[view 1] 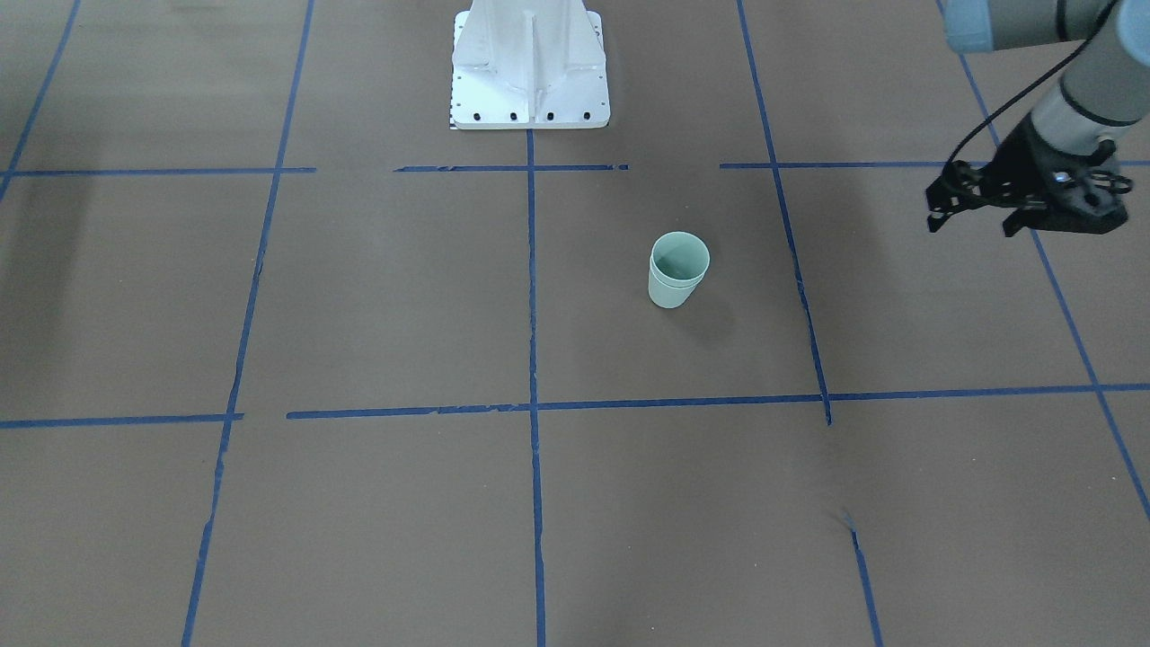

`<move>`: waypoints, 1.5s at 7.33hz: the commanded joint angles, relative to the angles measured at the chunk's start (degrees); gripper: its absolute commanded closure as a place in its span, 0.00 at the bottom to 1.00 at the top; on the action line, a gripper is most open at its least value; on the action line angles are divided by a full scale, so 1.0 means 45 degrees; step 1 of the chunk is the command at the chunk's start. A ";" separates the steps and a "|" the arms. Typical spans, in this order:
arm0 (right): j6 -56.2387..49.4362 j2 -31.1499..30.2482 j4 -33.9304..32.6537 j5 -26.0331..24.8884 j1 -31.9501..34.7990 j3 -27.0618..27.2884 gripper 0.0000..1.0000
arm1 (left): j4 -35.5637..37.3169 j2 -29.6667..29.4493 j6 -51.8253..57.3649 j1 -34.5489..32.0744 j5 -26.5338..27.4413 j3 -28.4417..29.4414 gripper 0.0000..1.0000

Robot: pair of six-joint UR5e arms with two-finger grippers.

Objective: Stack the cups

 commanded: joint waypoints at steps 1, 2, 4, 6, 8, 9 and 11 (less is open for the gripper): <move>0.0000 0.0000 0.0000 0.0000 0.0009 0.0000 0.00 | -0.0004 0.1536 0.6161 -0.3412 -0.0110 0.1869 0.00; 0.0000 0.0000 0.0000 0.0000 0.0009 0.0000 0.00 | 0.0035 0.1578 0.7578 -0.4587 -0.0090 0.2868 0.00; 0.0000 0.0000 0.0000 0.0000 -0.0010 0.0000 0.00 | 0.0172 0.1870 0.7593 -0.5612 -0.0303 0.3267 0.00; 0.0000 0.0000 0.0000 0.0000 0.0009 0.0000 0.00 | 0.0191 0.2047 0.7592 -0.5693 -0.1200 0.3423 0.00; 0.0000 0.0000 0.0000 0.0000 -0.0010 0.0000 0.00 | 0.0056 0.2007 0.7631 -0.5673 -0.1068 0.3561 0.00; 0.0000 0.0000 0.0000 0.0000 0.0009 0.0000 0.00 | 0.0035 0.2008 0.7689 -0.5673 -0.1067 0.3523 0.00; 0.0000 0.0000 0.0000 0.0000 -0.0011 0.0000 0.00 | 0.0035 0.1988 0.7729 -0.5673 -0.1067 0.3502 0.00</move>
